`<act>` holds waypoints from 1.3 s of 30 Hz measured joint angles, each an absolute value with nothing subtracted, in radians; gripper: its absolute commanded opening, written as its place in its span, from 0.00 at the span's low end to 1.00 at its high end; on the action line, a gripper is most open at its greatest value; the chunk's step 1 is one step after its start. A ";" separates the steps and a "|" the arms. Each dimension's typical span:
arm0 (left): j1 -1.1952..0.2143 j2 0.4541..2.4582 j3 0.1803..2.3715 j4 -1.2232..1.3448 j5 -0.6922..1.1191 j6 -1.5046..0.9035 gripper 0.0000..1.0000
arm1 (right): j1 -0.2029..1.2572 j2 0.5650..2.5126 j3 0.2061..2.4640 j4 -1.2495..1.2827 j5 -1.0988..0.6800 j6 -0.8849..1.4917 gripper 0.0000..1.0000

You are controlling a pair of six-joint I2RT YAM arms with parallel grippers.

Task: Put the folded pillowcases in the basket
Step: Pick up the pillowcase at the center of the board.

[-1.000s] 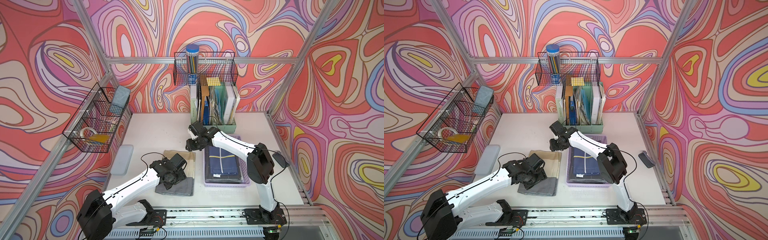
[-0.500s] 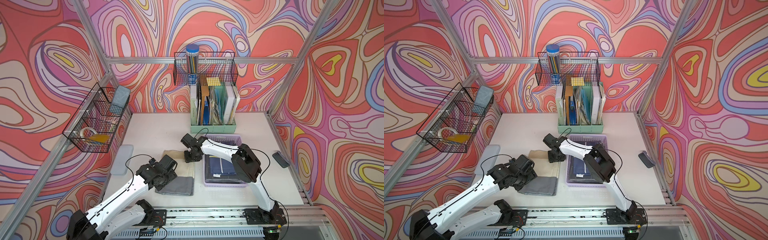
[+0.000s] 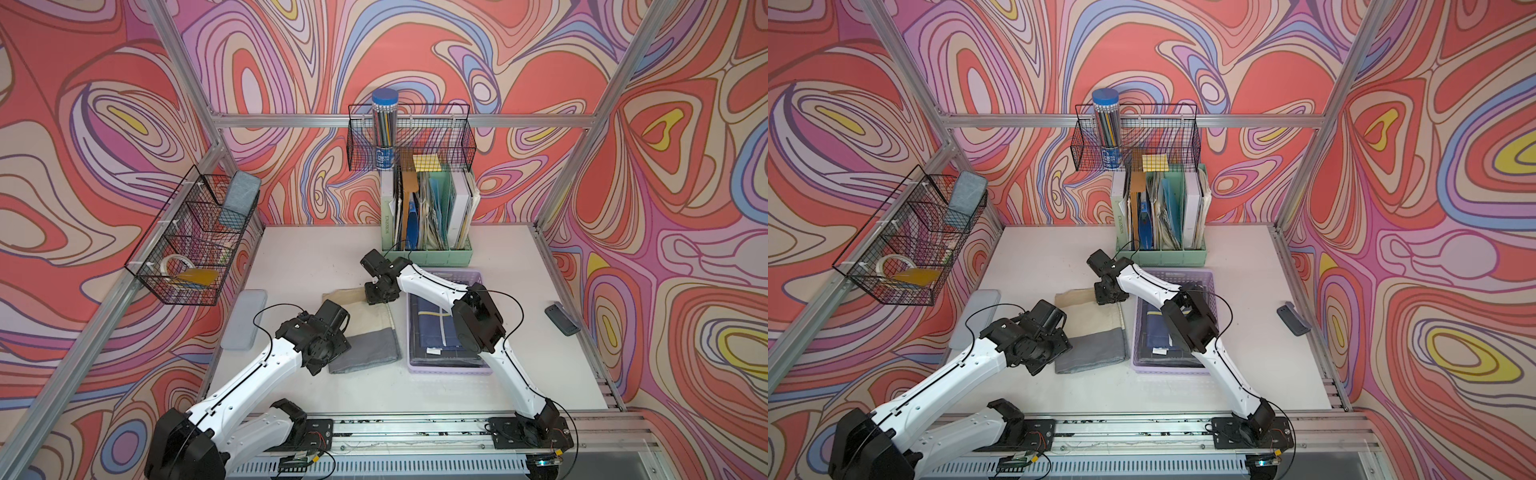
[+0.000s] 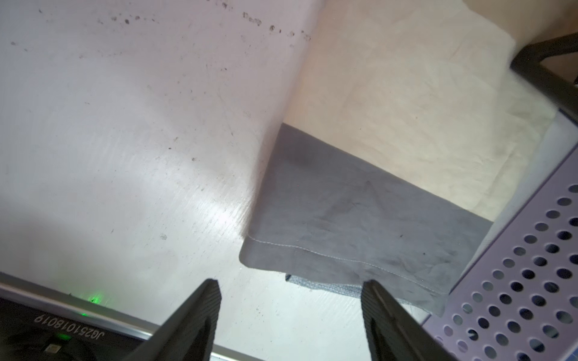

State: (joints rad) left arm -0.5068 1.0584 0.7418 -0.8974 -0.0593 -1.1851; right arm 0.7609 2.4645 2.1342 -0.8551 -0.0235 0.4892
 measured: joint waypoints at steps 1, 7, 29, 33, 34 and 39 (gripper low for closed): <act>-0.500 1.065 0.743 -0.892 -0.057 -1.178 0.76 | 0.756 2.465 2.133 -0.855 -0.023 0.483 0.47; -0.436 1.093 0.751 -0.877 -0.033 -1.132 0.76 | 0.742 2.428 2.078 -0.840 -0.029 0.457 0.50; -0.348 1.192 0.790 -0.959 -0.007 -1.005 0.85 | 0.701 2.397 2.259 -0.931 -0.025 0.369 0.61; -0.340 1.223 0.784 -0.957 0.001 -0.986 0.85 | 0.696 2.445 2.288 -0.961 -0.008 0.391 0.63; -0.339 1.231 0.781 -0.954 0.006 -0.983 0.85 | 0.696 2.457 2.292 -0.967 -0.007 0.395 0.63; -0.340 1.338 0.770 -0.897 0.055 -0.957 0.83 | 0.693 2.564 2.379 -1.028 -0.009 0.436 0.64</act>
